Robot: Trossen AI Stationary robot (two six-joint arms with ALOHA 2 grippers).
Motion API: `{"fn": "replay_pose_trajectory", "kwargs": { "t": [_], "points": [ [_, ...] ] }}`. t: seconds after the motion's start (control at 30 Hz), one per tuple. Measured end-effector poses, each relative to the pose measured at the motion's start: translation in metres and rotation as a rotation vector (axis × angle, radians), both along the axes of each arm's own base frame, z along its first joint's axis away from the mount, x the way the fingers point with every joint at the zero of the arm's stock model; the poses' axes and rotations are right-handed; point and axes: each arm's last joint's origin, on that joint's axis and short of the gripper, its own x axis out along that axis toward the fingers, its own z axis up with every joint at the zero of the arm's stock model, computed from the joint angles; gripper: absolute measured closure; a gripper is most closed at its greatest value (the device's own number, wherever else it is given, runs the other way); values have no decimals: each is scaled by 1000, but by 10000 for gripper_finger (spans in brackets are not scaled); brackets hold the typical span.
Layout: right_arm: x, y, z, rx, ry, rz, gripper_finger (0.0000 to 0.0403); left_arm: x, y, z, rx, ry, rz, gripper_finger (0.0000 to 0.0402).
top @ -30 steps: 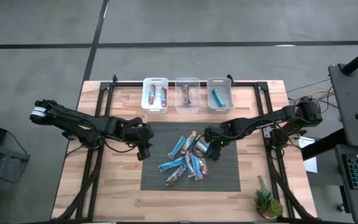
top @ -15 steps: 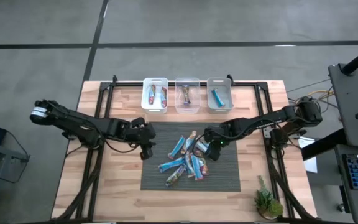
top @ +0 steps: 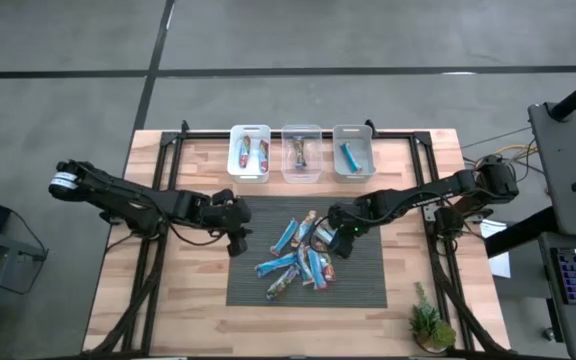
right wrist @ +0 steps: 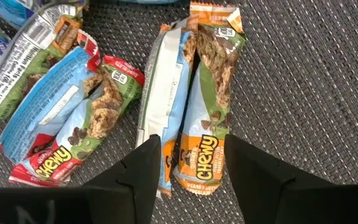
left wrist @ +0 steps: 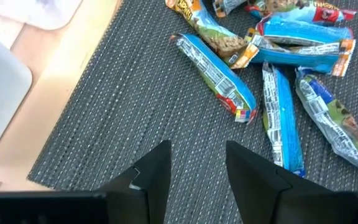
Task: Pick and place Granola Bars by type
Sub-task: Put the blue granola bar into the transparent bin
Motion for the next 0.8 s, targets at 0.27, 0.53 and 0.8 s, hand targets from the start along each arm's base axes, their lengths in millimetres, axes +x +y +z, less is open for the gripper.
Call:
{"fn": "replay_pose_trajectory", "kwargs": {
  "t": [0.27, 0.53, 0.8],
  "points": [
    [2, 0, 1, 2, -19, 0, 234, 1, 0, 1, 5, -9, -8, 266],
    [6, 1, 8, 3, -42, 3, 234, 5, -2, 3, -2, -62, -62, 266],
    [9, 1, 12, 4, -58, 4, 234, 8, -8, 4, -108, -76, -162, 266]
  ]
}}
